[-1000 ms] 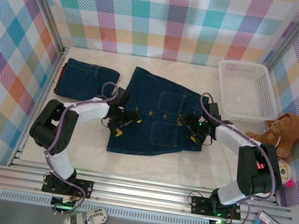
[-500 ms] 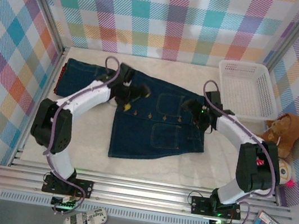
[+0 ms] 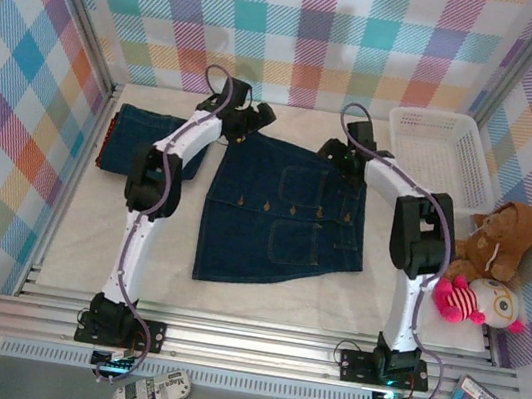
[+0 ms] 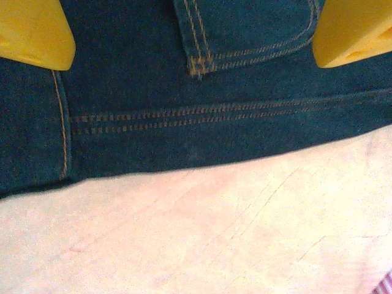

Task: Fold and stack the skirts

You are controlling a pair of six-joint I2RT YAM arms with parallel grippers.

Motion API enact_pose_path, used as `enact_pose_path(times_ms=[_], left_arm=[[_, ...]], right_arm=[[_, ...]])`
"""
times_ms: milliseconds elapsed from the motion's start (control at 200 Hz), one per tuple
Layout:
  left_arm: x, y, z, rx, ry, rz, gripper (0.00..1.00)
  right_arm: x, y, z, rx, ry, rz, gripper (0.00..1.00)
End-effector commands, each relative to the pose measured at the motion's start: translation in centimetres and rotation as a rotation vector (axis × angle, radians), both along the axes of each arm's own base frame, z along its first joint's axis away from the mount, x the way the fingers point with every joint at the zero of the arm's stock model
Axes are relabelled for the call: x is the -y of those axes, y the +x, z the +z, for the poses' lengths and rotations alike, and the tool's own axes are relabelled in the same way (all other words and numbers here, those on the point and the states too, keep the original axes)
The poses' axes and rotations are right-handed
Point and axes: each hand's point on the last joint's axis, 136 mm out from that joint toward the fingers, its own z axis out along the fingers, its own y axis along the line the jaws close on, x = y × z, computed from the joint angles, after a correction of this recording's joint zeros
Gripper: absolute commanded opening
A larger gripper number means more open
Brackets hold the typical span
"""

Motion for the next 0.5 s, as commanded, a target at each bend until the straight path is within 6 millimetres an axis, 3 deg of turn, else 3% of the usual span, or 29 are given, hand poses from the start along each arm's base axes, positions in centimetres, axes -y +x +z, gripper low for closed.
enact_pose_path(times_ms=[0,170,495], left_arm=[[1.4,1.6,1.6,0.054,-0.037,-0.06,1.0],[0.9,2.2,-2.0,-0.002,-0.033,-0.033,1.0],[-2.4,0.8,-9.3,-0.182,-0.006,0.021,1.0]], right_arm=[[1.2,0.6,-0.8,-0.046,-0.098,0.003,0.99],[1.3,1.5,-2.3,-0.091,-0.08,0.015,0.99],[3.1,0.0,-6.0,-0.245,-0.001,-0.02,0.99]])
